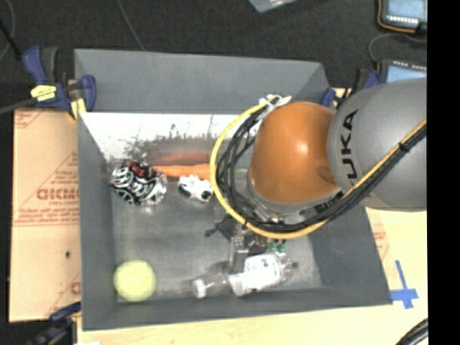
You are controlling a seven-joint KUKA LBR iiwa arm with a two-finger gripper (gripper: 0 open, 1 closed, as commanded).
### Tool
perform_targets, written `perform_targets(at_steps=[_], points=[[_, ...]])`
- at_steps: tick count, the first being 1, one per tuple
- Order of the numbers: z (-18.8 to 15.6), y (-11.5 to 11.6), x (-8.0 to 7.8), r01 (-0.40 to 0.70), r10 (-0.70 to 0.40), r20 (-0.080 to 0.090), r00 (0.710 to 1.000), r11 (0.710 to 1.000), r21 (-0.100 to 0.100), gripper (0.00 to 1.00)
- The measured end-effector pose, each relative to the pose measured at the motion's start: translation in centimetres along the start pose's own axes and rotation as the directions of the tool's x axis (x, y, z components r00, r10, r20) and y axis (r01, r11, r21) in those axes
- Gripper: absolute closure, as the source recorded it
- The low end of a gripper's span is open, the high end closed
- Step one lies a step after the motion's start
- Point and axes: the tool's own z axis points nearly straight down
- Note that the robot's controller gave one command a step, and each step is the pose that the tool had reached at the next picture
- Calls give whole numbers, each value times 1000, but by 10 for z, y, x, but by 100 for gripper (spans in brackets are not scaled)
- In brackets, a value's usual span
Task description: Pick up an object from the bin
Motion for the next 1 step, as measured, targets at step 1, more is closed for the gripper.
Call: perform_targets(at_steps=[1], points=[[0,0,0,0,0,0,1000,1000,0,0]])
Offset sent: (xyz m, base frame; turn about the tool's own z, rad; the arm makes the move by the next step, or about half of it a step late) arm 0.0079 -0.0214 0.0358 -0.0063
